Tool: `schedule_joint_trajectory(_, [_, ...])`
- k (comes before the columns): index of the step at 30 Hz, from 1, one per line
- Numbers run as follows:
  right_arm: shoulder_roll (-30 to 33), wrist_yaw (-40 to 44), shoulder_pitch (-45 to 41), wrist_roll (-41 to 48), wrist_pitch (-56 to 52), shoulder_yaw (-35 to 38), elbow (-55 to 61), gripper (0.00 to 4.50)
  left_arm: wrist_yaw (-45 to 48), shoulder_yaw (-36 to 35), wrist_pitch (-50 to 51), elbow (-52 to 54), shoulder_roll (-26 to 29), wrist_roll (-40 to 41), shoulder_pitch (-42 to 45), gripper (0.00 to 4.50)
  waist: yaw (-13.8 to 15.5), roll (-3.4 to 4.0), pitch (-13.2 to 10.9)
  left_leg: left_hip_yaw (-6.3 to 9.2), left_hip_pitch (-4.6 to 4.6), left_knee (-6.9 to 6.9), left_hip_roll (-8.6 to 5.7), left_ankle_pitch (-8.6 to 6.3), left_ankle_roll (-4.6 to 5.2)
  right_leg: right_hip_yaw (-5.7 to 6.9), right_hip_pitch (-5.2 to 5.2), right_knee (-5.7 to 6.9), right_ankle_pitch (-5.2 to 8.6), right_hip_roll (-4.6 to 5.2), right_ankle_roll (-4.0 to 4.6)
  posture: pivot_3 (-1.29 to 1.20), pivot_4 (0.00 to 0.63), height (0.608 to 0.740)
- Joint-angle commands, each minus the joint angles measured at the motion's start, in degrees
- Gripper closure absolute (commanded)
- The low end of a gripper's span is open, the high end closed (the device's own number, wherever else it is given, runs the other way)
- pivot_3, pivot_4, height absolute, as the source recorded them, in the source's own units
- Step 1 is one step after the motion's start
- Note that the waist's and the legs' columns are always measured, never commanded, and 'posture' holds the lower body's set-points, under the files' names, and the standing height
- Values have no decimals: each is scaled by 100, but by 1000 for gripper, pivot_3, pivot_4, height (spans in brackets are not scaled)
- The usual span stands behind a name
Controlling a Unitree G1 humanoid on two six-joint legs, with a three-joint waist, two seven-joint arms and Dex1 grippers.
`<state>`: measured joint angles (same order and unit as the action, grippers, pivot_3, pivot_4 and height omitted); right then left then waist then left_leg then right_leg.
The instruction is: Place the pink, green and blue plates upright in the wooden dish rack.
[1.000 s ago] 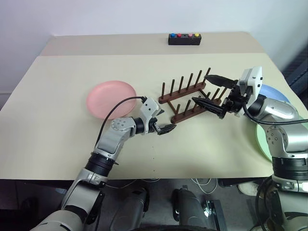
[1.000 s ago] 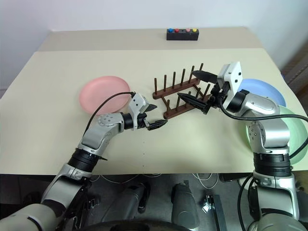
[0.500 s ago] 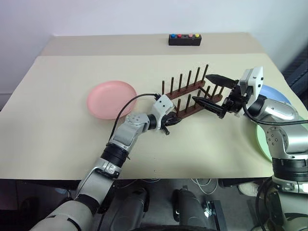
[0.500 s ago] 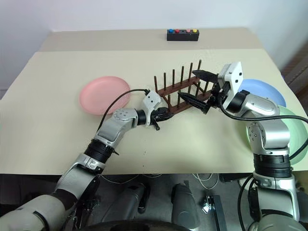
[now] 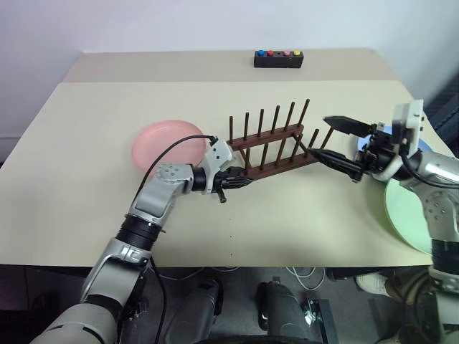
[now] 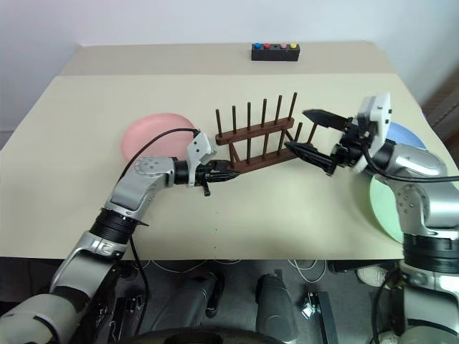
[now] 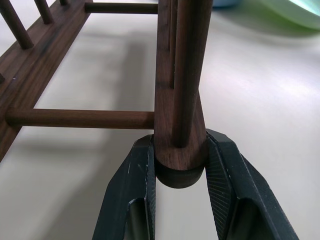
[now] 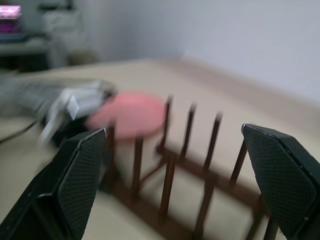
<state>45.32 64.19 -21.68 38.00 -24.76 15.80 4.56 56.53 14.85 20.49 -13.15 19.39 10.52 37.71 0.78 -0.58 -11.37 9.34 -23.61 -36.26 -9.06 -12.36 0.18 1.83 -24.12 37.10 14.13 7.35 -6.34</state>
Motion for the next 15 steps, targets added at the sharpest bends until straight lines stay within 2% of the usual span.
schedule_joint_trajectory(1, [493, 514, 188, 151, -26, 337, 55, 0, 650, -16, -603, 188, 35, 227, 75, 3723, -4, 0, 0, -2, 0, -1, 0, -2, 3, 0, 0, 0, 0, 1, 0, 0, 150, 740])
schedule_joint_trajectory(6, [988, 826, 632, 312, -174, 949, -125, 0, 1252, 27, -774, 412, 84, 418, -130, 3723, -12, 0, 0, -5, 0, -1, 1, -7, 12, 0, 0, -1, 0, 11, 0, 0, 150, 740])
schedule_joint_trajectory(15, [1055, 825, 1140, 311, -174, 1324, -3, 0, 1307, 290, -952, 283, -7, 160, -269, 3723, -13, 0, 0, -13, 0, -7, 4, -8, 14, -2, 1, 0, 0, 15, -1, 0, 150, 740])
